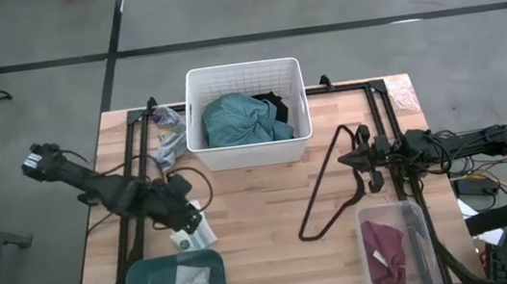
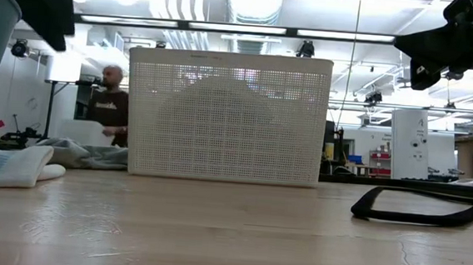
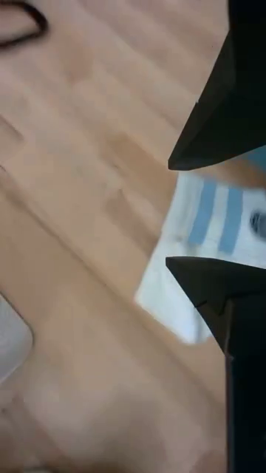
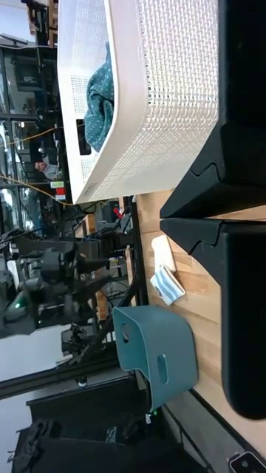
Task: Pick & Place Cloths
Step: Put the white and blue sock into the green bin
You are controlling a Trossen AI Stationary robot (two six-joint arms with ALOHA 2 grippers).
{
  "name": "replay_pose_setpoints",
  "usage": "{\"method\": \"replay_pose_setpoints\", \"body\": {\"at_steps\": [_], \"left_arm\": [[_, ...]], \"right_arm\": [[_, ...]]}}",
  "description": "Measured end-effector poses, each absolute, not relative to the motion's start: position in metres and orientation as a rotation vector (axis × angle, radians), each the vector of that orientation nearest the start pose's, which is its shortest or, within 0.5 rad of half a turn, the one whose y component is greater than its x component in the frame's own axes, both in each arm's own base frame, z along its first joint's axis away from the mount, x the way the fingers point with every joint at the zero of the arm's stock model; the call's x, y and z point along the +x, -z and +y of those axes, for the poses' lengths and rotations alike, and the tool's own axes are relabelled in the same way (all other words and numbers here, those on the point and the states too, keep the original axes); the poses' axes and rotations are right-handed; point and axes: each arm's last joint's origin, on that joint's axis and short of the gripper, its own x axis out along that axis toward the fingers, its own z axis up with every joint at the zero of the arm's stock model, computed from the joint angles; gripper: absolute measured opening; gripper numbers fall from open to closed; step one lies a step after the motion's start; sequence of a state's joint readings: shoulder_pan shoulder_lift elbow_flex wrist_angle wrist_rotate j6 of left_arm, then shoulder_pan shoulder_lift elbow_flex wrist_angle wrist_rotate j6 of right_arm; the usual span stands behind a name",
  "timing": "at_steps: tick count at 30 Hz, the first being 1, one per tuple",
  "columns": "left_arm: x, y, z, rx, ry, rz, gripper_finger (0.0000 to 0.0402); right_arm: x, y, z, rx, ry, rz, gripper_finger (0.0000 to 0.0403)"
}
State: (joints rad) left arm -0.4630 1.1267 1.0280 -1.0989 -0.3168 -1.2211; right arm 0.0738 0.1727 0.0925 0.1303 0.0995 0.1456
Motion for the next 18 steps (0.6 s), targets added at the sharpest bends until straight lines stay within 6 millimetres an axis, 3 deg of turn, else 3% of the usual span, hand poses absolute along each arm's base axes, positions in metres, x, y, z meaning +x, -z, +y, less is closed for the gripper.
{"method": "replay_pose_setpoints", "body": {"at_steps": [11,18], "left_arm": [[0.2,-0.225,-0.058,-0.595,-0.446,1.264,0.0207],[0.212,-0.193,-0.058,-0.621,-0.335,1.244,0.0207]], "right_arm": [[0.105,-0.194,0.005,0.15,0.022,-0.051,0.0008],[0.105,-0.194,0.005,0.15,0.022,-0.051,0.0008]]}}
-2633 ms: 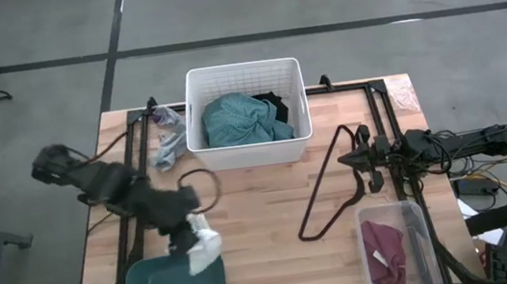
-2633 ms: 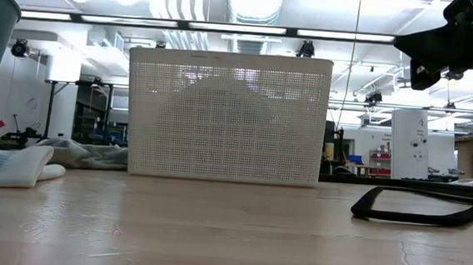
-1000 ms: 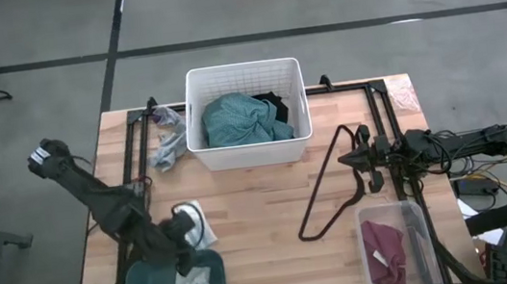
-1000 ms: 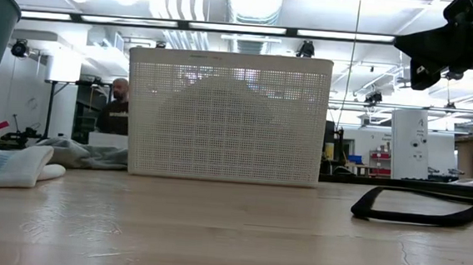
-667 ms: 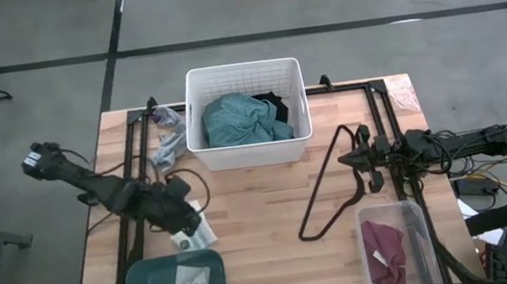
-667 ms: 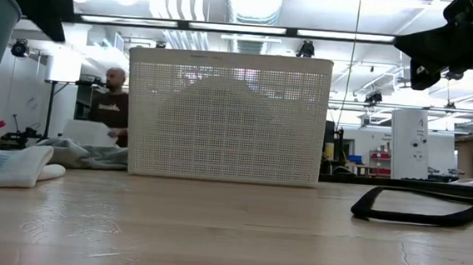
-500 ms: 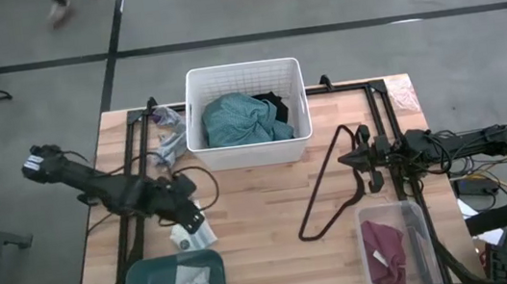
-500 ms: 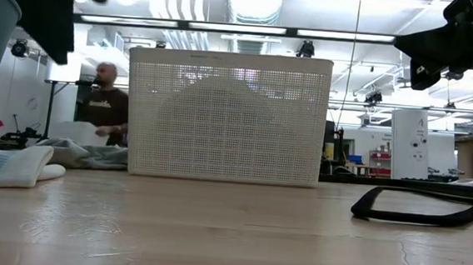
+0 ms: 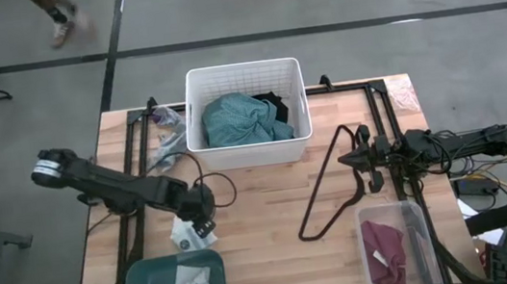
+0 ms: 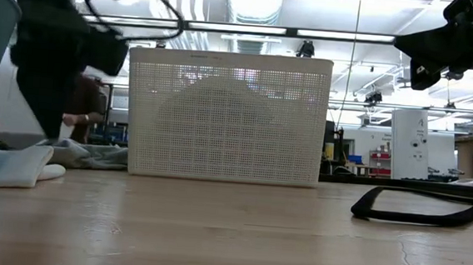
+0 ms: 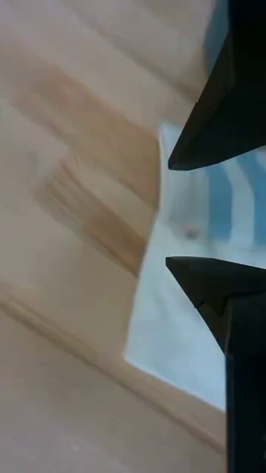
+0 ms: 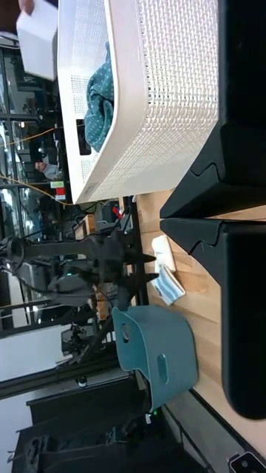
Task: Pick & Place Cloths
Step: Put the white and blue sock into the green bin
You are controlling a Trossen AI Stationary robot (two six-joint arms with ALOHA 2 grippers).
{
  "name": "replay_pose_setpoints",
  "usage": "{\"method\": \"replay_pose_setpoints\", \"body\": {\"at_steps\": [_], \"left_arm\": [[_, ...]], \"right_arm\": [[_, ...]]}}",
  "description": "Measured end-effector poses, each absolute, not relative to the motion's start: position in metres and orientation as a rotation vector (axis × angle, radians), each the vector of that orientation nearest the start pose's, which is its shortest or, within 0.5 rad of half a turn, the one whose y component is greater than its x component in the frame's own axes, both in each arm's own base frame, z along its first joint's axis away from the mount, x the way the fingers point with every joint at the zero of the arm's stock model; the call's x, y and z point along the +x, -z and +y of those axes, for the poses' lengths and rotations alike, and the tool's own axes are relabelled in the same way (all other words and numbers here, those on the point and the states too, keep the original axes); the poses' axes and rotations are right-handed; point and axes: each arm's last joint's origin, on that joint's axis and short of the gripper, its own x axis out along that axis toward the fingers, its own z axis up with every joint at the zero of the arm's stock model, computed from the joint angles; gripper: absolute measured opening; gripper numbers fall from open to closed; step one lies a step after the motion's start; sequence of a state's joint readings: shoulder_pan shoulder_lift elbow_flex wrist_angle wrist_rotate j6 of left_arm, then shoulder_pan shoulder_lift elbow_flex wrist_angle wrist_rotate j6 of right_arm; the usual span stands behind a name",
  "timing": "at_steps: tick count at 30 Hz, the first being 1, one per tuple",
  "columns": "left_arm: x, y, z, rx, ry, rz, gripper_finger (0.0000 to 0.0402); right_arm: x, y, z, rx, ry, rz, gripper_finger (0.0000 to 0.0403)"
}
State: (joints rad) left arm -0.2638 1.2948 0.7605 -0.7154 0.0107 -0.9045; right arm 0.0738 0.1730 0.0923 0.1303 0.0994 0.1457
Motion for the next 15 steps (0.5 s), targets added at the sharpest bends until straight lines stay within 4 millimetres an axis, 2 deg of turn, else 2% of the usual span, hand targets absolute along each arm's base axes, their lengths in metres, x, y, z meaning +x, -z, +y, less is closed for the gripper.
{"method": "replay_pose_setpoints", "body": {"at_steps": [8,15], "left_arm": [[0.203,-0.158,-0.056,-0.588,-0.365,1.393,0.0207],[0.204,-0.141,-0.057,-0.524,-0.333,1.441,0.0207]], "right_arm": [[0.105,-0.194,0.005,0.15,0.022,-0.051,0.0008],[0.105,-0.194,0.005,0.15,0.023,-0.051,0.0008]]}}
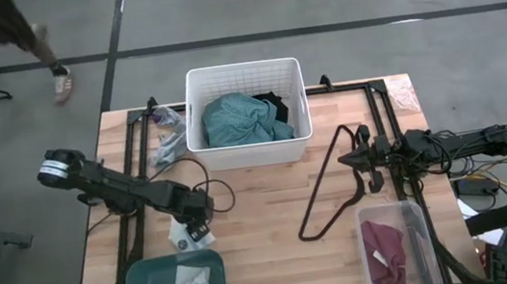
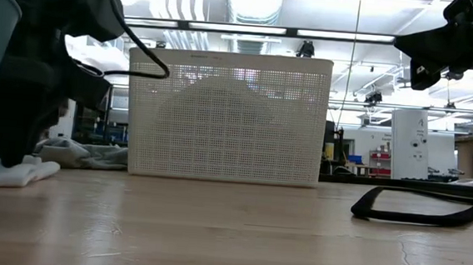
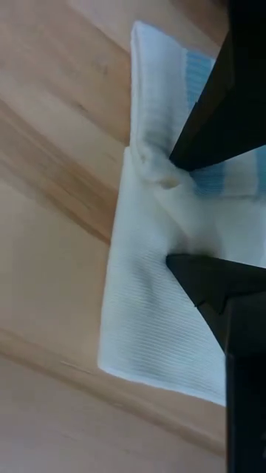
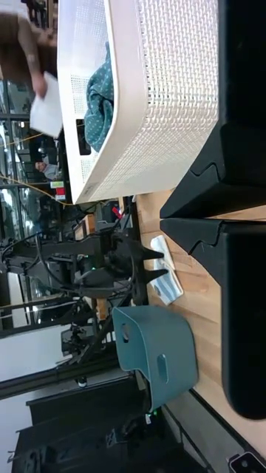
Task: Pick & Place Cloths
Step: Put the white and blue sock into the green bin
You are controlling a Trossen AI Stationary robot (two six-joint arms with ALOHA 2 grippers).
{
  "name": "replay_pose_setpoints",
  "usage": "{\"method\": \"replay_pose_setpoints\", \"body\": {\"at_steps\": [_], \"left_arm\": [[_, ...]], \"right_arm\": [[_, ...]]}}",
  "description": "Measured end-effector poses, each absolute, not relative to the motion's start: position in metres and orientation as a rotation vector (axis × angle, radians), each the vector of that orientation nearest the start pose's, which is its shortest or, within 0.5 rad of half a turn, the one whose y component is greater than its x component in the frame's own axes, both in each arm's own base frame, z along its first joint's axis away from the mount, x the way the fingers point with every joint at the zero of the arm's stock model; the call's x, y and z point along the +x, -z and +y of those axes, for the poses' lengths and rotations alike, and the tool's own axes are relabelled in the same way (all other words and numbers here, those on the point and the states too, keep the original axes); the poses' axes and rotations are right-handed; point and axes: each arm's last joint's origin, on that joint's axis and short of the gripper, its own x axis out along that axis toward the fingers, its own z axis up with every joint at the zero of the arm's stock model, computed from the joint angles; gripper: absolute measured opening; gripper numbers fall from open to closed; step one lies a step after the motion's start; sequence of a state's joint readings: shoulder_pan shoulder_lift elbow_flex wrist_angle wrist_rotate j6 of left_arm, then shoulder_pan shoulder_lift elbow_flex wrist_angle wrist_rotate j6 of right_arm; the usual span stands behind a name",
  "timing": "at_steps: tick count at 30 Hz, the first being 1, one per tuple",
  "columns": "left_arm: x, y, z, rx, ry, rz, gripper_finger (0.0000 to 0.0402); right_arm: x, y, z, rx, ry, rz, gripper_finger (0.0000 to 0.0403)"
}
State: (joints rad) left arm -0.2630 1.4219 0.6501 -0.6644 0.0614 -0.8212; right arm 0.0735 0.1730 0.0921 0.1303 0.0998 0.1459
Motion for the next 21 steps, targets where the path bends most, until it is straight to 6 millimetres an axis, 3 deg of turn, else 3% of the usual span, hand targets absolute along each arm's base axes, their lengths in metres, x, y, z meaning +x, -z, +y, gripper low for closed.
{"method": "replay_pose_setpoints", "body": {"at_steps": [6,14,21], "left_arm": [[0.212,-0.133,-0.058,-0.464,-0.278,1.417,0.0174],[0.217,-0.129,-0.06,-0.419,-0.225,1.41,0.0024],[0.22,-0.152,-0.06,-0.432,-0.196,1.332,0.0025]], "right_arm": [[0.105,-0.194,0.005,0.15,0.023,-0.051,0.0008],[0.105,-0.194,0.005,0.15,0.023,-0.051,0.0008],[0.105,-0.194,0.005,0.15,0.024,-0.051,0.0008]]}}
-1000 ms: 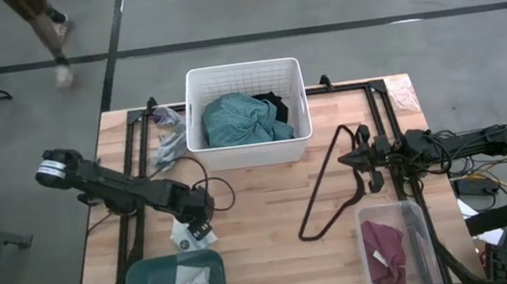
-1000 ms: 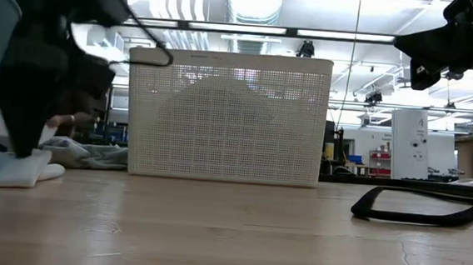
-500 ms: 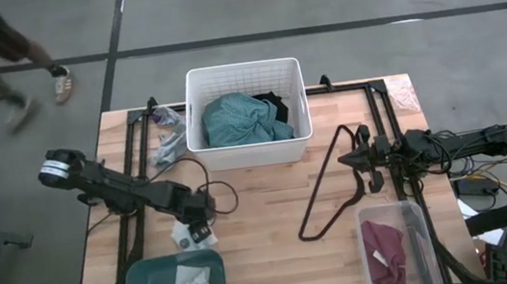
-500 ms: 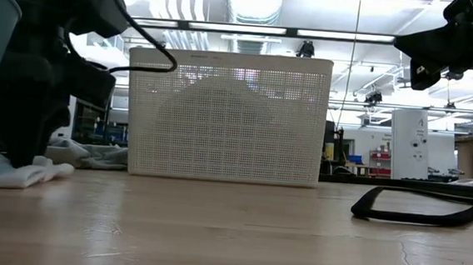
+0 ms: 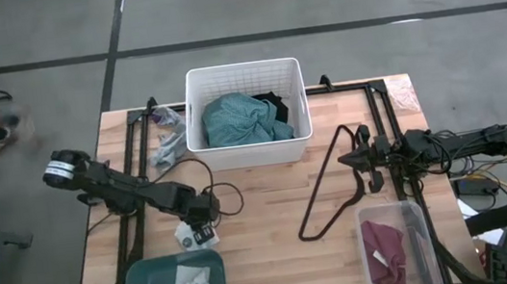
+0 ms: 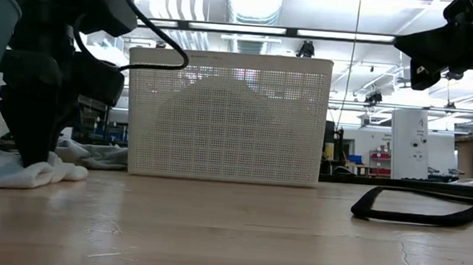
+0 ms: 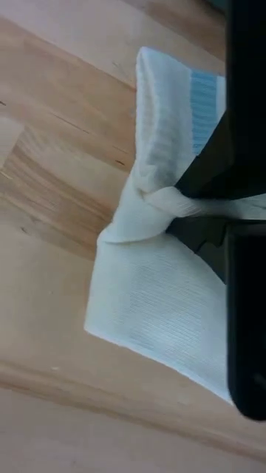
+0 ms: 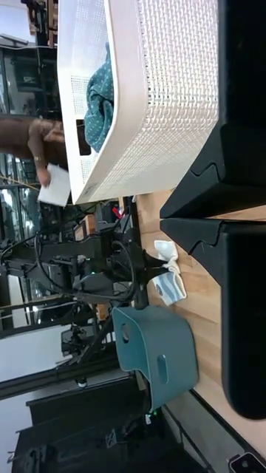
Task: Pick & Place Cloths
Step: Put the white and blue sock into the green bin
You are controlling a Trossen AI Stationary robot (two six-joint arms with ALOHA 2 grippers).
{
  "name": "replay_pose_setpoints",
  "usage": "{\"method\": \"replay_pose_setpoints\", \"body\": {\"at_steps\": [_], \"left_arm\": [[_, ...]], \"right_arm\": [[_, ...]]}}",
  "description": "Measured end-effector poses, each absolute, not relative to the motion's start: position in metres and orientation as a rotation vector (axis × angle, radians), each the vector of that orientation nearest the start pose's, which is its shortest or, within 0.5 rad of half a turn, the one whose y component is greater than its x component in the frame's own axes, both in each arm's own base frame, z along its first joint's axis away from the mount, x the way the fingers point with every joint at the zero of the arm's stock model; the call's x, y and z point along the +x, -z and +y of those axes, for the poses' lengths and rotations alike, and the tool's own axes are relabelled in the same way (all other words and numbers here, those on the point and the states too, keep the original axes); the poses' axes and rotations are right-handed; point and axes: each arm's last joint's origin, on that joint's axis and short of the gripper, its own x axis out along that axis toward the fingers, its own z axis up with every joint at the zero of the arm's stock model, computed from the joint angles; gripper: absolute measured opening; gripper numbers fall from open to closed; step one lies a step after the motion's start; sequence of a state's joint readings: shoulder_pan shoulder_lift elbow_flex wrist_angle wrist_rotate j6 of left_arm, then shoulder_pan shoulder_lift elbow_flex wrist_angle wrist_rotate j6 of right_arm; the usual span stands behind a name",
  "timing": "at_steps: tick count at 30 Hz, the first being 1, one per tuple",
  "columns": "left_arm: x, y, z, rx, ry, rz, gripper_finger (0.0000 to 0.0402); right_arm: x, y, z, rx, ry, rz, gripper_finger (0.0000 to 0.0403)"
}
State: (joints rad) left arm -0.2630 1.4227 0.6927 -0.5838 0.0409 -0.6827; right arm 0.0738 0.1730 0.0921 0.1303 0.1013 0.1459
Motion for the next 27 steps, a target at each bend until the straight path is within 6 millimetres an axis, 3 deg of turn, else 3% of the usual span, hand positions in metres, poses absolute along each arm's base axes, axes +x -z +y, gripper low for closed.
{"method": "replay_pose_setpoints", "body": {"at_steps": [8,14,22,27], "left_arm": [[0.211,-0.21,-0.056,-0.446,-0.249,1.279,0.0021],[0.196,-0.267,-0.055,-0.56,-0.239,1.207,0.0023],[0.17,-0.352,-0.061,-0.814,-0.069,0.976,0.0024],[0.154,-0.377,-0.073,-0.927,-0.009,0.935,0.0025]], "right_arm": [[0.105,-0.194,0.005,0.15,0.027,-0.052,0.0008],[0.105,-0.194,0.005,0.15,0.027,-0.052,0.0008],[0.105,-0.194,0.005,0.15,0.026,-0.052,0.0008],[0.105,-0.194,0.005,0.15,0.026,-0.052,0.0008]]}}
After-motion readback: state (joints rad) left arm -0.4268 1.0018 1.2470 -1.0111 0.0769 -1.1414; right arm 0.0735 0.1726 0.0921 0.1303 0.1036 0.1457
